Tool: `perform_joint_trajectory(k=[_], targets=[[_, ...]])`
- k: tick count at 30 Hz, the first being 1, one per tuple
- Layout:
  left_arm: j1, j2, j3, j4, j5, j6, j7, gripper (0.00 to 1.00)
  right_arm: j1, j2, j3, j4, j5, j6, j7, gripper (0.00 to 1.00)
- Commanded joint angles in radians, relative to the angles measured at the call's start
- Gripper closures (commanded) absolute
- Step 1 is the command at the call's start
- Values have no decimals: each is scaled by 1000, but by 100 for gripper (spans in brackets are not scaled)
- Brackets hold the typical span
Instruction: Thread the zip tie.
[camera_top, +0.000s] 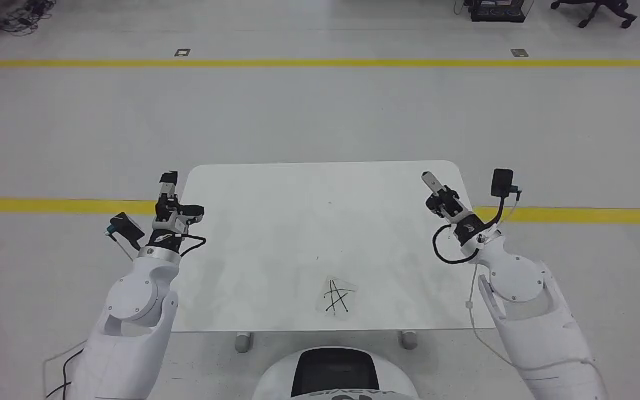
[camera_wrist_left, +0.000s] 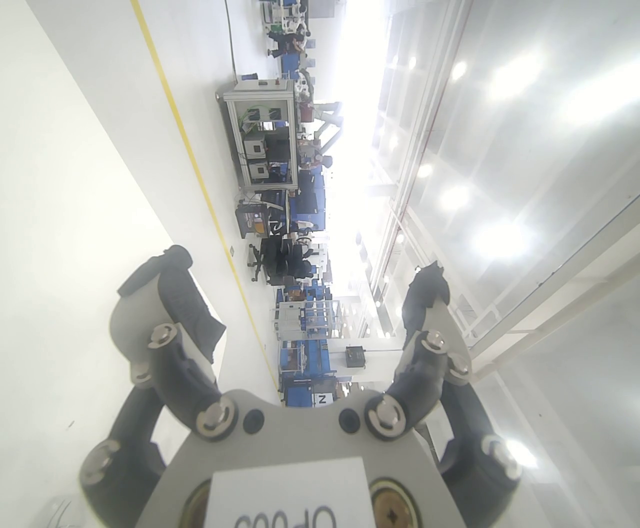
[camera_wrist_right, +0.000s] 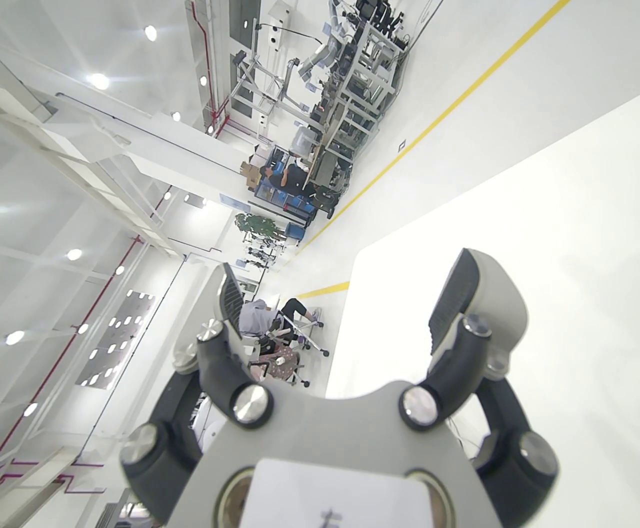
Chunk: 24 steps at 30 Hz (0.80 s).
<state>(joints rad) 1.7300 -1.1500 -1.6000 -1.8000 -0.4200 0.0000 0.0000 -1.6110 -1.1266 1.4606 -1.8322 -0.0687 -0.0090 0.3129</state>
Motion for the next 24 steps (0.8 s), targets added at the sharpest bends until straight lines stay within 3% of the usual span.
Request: perform_joint_trajectory(k=[1, 6, 9, 24], targets=[[0, 0, 0, 0, 0, 0, 0, 0, 36, 4, -25, 6, -99, -1, 88, 0], [0, 0, 0, 0, 0, 0, 0, 0, 145, 5, -95, 89, -184, -3, 229, 0], [0, 0, 0, 0, 0, 0, 0, 0, 212, 1, -153, 156, -233, -34, 286, 0], [0, 0, 0, 0, 0, 0, 0, 0, 223, 3, -175, 161, -292, -59, 309, 0]])
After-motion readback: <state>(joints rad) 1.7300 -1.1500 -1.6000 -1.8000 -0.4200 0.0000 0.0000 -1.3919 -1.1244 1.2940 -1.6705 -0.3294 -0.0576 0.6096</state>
